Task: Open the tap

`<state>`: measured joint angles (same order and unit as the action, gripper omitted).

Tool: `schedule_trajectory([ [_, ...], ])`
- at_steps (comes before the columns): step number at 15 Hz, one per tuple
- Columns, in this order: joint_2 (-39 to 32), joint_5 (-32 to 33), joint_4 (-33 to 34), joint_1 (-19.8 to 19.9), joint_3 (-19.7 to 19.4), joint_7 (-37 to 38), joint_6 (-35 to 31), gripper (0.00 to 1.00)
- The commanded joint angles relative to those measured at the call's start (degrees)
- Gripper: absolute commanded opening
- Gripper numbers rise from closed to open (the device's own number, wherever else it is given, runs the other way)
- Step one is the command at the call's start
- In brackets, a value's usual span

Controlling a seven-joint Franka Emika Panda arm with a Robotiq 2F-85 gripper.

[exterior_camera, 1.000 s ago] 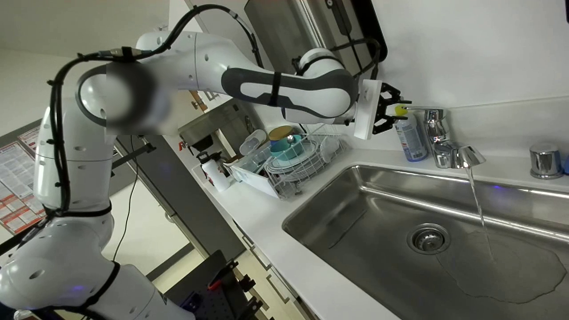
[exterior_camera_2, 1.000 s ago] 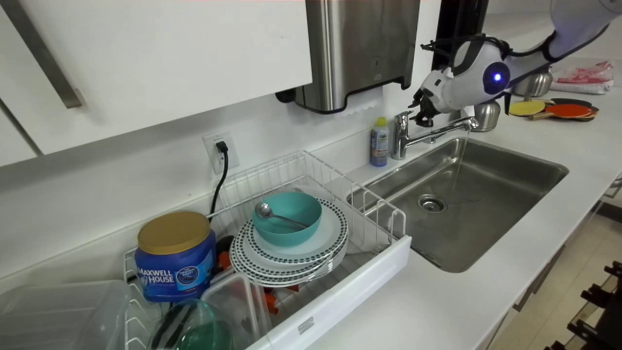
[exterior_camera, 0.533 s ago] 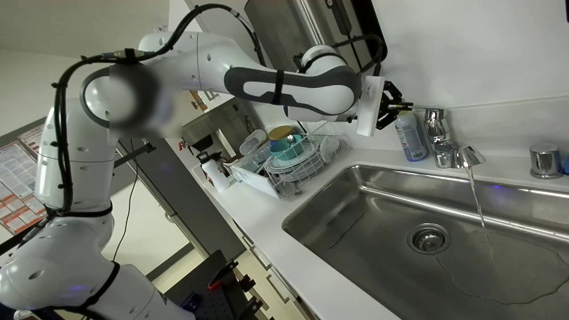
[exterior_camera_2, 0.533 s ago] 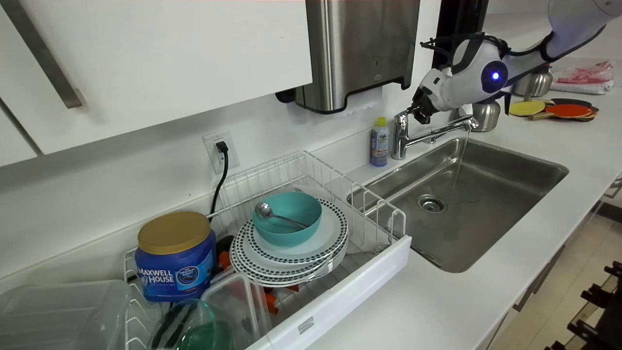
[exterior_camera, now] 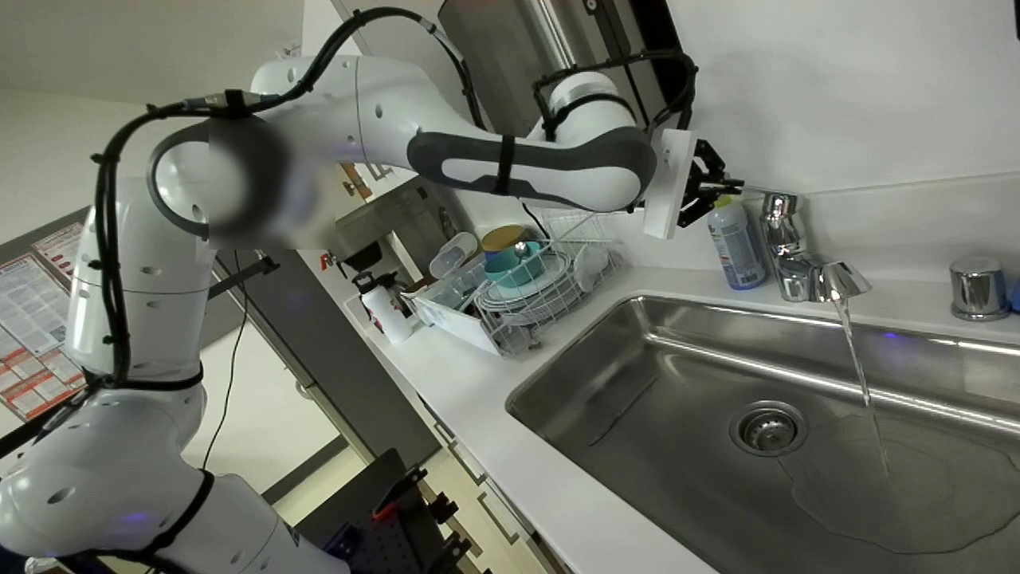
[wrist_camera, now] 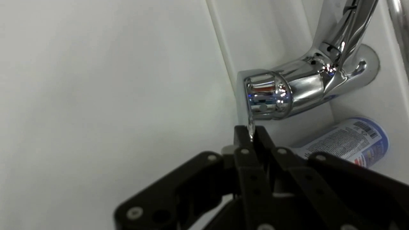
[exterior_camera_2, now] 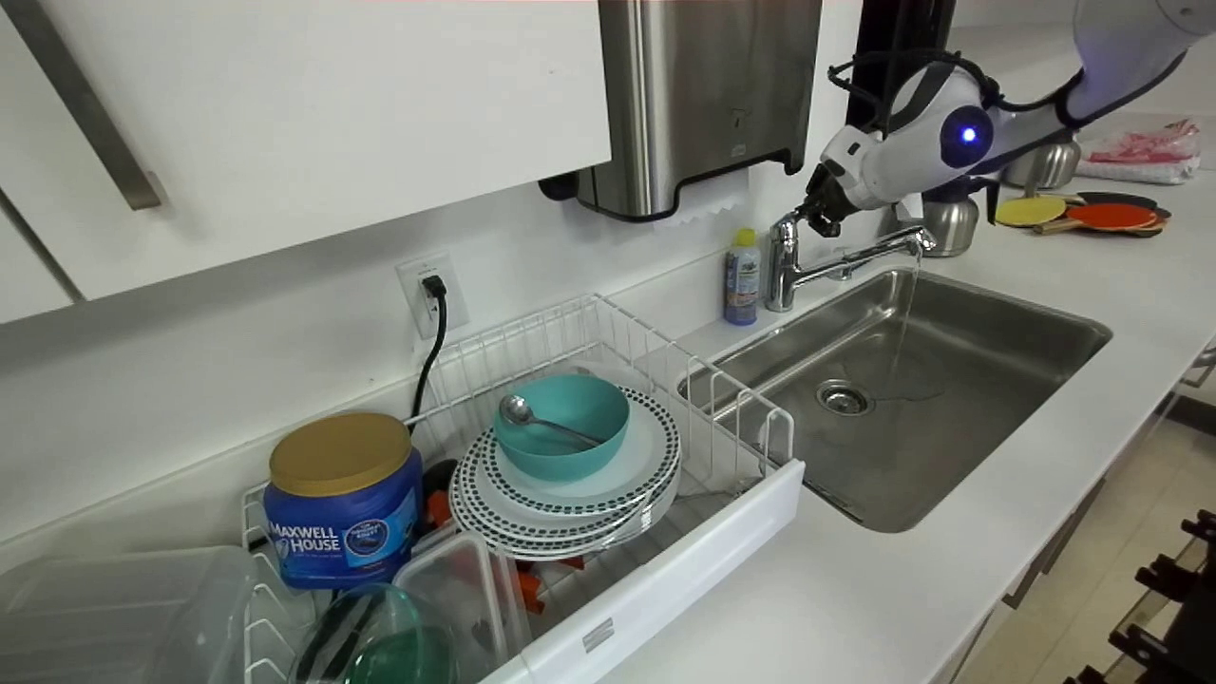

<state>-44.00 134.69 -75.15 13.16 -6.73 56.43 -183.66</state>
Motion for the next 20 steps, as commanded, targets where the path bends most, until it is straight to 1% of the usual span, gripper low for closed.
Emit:
schedule_trajectory([
  [1,-0.75,-7.08,1.78,-0.32,-2.76,-5.95,-4.51,0.02],
  [2,0.22,-16.30,-1.15,2.98,0.81,-17.85,-3.07,0.02],
  [3,0.25,-19.09,-1.67,3.07,0.68,-20.28,-3.08,0.02],
  [4,-0.64,-17.16,-0.02,0.25,-3.21,-15.88,-4.80,0.02],
  [5,-0.38,-19.34,-0.70,0.18,-3.44,-18.14,-5.10,0.02],
  [6,-0.40,-20.17,-0.75,-0.23,-4.20,-18.40,-5.50,0.02],
  [7,0.55,-27.17,-3.49,2.95,-0.23,-27.87,-3.61,0.02],
  [8,-0.42,-24.24,-1.44,-0.54,-4.96,-21.58,-5.79,0.02],
  [9,-0.14,-26.61,-2.14,-0.48,-5.07,-24.05,-5.96,0.02],
  [13,-0.31,-30.65,-2.75,-2.15,-7.83,-25.79,-7.32,0.02],
  [14,1.07,-36.71,-5.76,1.46,-2.72,-35.28,-4.87,0.02],
  [15,-0.11,-34.09,-3.64,-2.11,-7.89,-29.17,-7.17,0.02],
  [16,0.16,-36.15,-4.38,-1.83,-7.54,-31.76,-7.11,0.02],
  [20,0.38,-39.38,-5.21,-2.34,-8.27,-34.05,-6.92,0.02],
])
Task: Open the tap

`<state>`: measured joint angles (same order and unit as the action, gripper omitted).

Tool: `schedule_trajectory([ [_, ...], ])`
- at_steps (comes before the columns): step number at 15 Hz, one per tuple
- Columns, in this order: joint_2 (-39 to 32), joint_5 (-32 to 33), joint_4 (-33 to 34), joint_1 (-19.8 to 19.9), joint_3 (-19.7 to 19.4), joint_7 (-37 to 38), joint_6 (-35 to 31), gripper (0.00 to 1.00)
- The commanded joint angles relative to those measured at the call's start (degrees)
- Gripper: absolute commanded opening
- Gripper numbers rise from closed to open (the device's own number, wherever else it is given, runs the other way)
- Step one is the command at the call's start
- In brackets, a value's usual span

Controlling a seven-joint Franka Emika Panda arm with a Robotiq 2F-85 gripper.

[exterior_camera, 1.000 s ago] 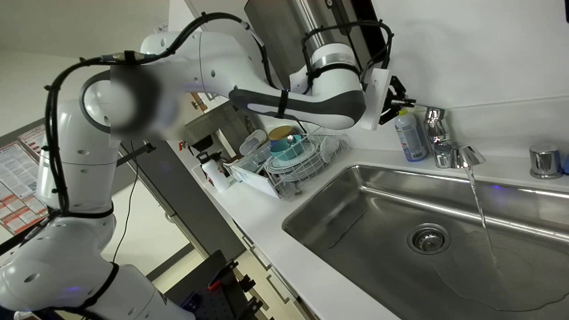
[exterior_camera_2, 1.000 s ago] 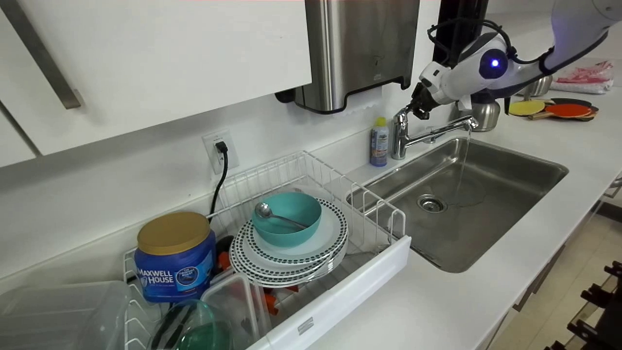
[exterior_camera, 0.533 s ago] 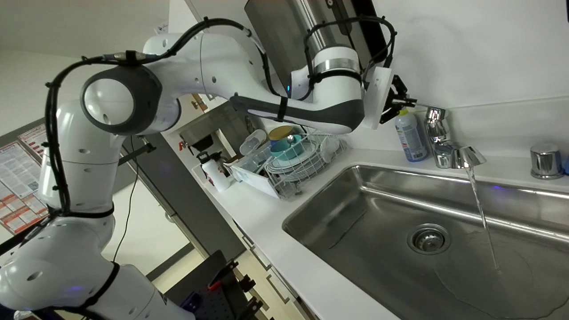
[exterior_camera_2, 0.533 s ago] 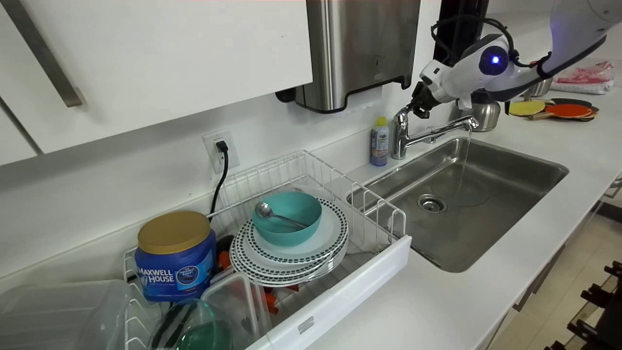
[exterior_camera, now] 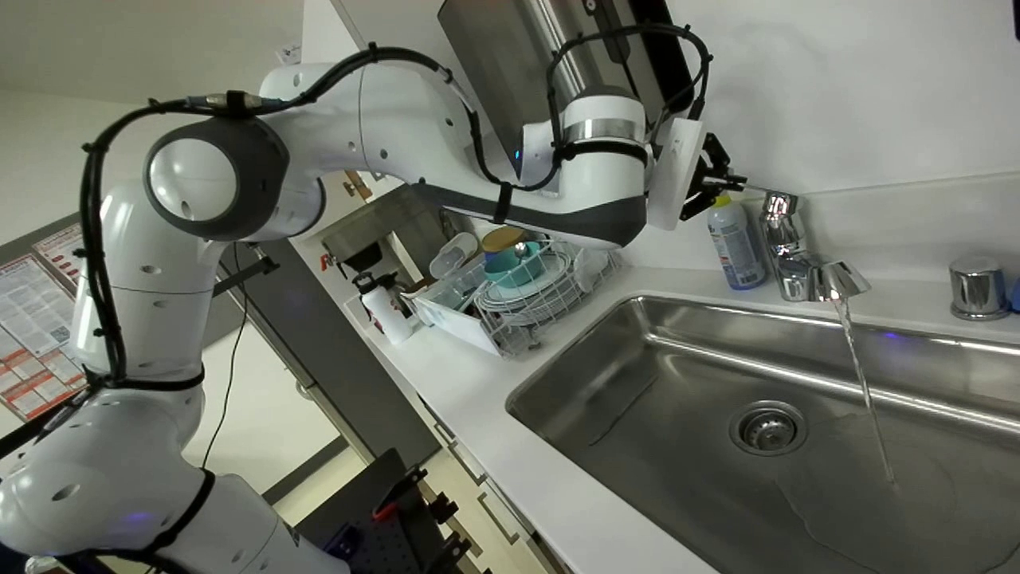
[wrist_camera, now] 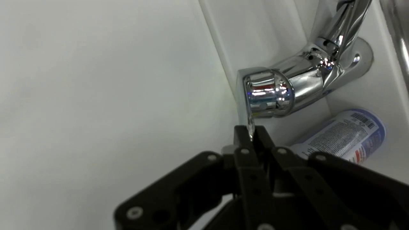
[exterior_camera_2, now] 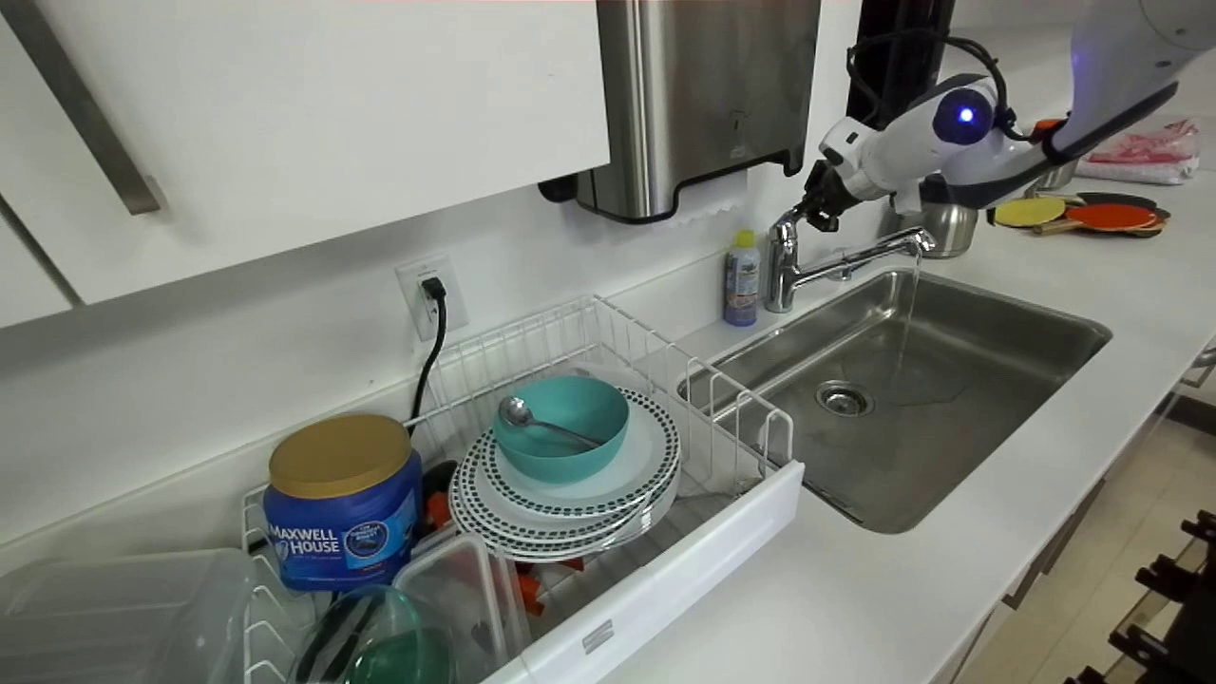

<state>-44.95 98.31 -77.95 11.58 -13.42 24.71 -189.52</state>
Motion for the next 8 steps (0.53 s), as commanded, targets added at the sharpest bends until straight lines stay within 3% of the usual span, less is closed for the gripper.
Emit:
schedule_trajectory([
  [1,1.47,-3.88,-2.66,-0.71,-1.53,-3.19,-0.91,0.02],
  [8,2.73,-9.46,-4.49,0.14,0.02,-9.76,0.13,0.02],
])
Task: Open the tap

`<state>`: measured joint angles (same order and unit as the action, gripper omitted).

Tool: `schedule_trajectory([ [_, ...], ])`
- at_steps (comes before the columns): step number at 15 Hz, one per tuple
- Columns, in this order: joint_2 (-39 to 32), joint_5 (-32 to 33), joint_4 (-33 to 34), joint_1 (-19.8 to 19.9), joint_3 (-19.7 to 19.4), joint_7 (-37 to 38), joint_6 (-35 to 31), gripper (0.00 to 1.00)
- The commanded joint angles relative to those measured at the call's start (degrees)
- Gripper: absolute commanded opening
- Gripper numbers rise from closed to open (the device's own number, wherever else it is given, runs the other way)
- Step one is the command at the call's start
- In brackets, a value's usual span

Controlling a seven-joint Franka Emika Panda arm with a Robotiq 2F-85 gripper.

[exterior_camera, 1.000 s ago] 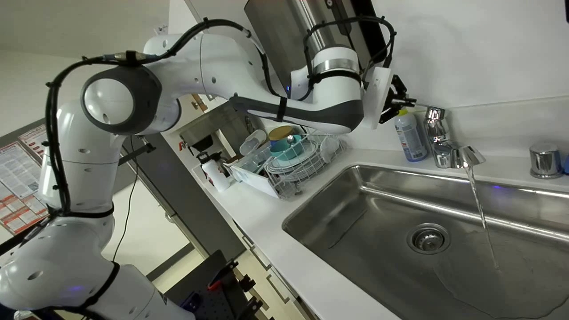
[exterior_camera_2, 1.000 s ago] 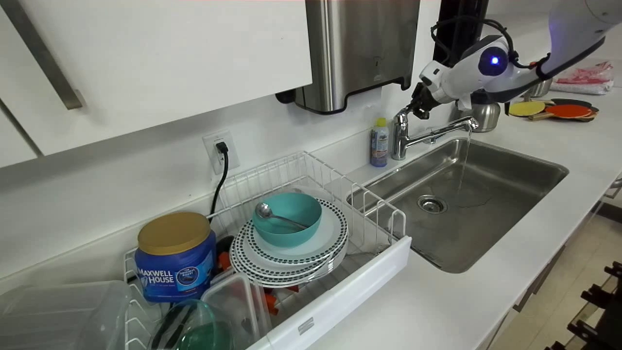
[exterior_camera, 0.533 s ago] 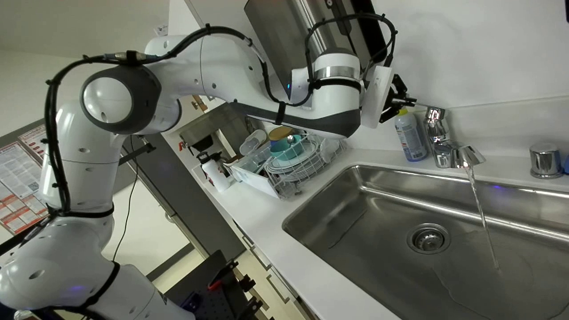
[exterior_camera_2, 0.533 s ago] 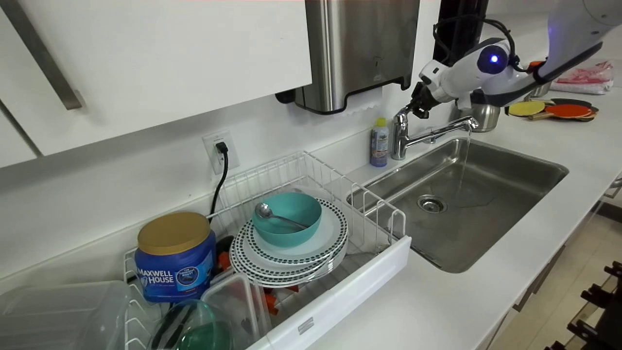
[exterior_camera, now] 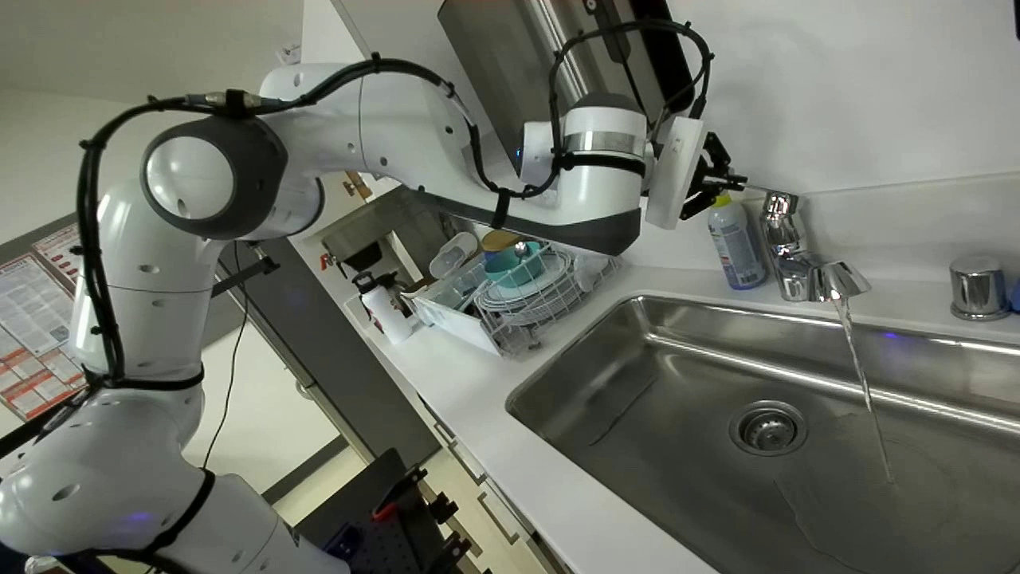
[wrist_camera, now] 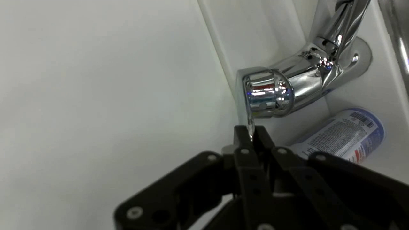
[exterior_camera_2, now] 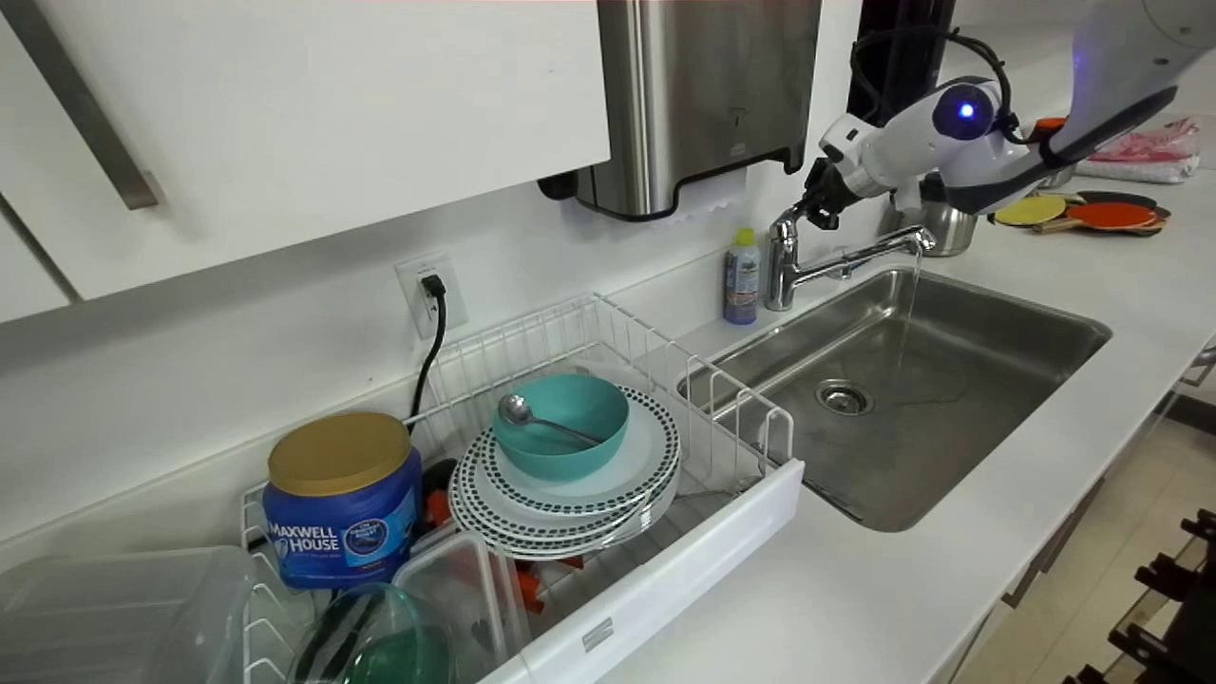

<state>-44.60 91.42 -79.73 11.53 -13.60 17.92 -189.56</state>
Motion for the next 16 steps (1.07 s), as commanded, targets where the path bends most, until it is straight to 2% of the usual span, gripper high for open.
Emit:
schedule_trajectory([
  [1,2.43,-3.04,-2.82,0.18,0.36,-3.79,0.43,0.02],
  [3,2.61,-3.67,-3.03,0.09,0.52,-4.83,0.92,0.02],
  [4,2.93,-3.77,-3.53,-0.07,0.43,-5.21,1.31,0.34],
  [5,3.28,-3.82,-3.90,-0.33,0.21,-5.13,2.06,0.36],
  [7,4.22,-3.36,-4.92,-0.49,-0.16,-4.96,2.42,0.48],
  [13,8.20,-1.53,-11.18,-0.28,-1.09,-4.36,1.32,0.94],
  [14,8.82,-1.11,-11.92,-0.32,-1.41,-4.02,1.28,0.99],
  [16,10.49,-0.09,-13.64,-0.29,-2.18,-3.44,0.98,1.00],
])
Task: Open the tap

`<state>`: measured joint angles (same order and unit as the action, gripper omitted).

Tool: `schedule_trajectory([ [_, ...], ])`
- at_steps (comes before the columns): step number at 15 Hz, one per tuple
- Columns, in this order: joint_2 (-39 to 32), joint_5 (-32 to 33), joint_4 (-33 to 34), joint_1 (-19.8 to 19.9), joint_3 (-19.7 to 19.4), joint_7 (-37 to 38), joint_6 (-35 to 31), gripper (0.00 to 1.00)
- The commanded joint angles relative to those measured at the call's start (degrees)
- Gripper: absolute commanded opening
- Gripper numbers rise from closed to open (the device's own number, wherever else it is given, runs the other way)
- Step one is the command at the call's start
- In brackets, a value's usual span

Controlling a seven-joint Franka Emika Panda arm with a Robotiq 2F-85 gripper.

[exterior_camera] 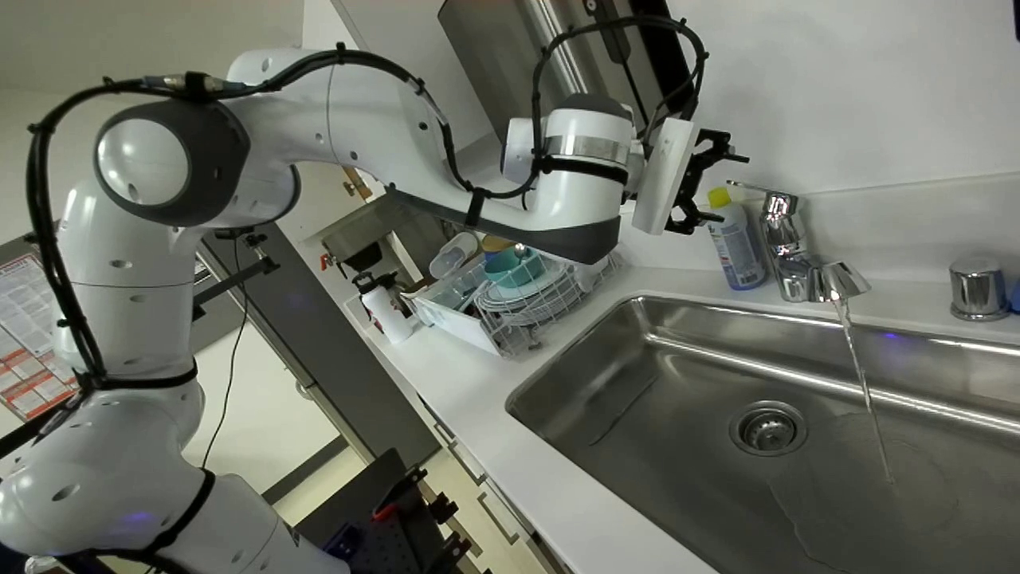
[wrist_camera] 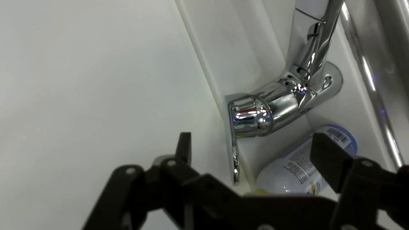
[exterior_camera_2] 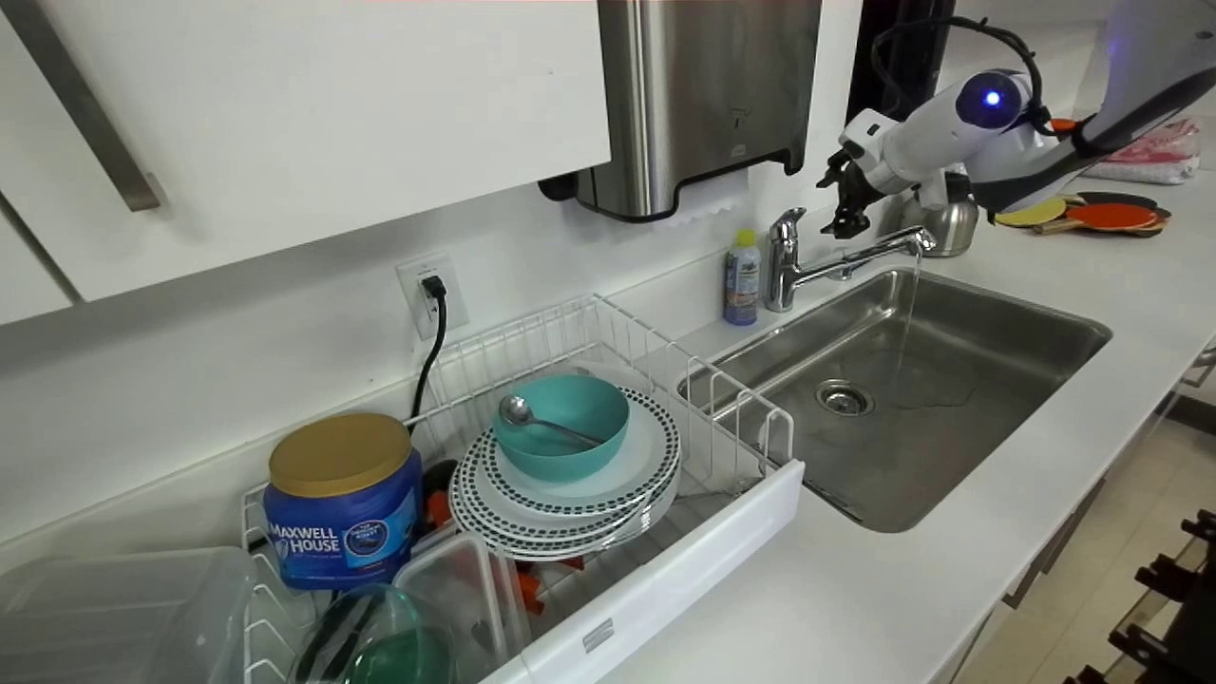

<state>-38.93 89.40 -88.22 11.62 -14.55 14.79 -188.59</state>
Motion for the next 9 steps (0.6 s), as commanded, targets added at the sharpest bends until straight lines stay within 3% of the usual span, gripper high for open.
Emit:
schedule_trajectory([
  [1,5.78,2.60,-6.09,-0.39,-1.68,-0.06,-0.07,1.00],
  [9,14.58,9.62,-15.12,-0.16,-4.03,0.56,-0.67,1.00],
])
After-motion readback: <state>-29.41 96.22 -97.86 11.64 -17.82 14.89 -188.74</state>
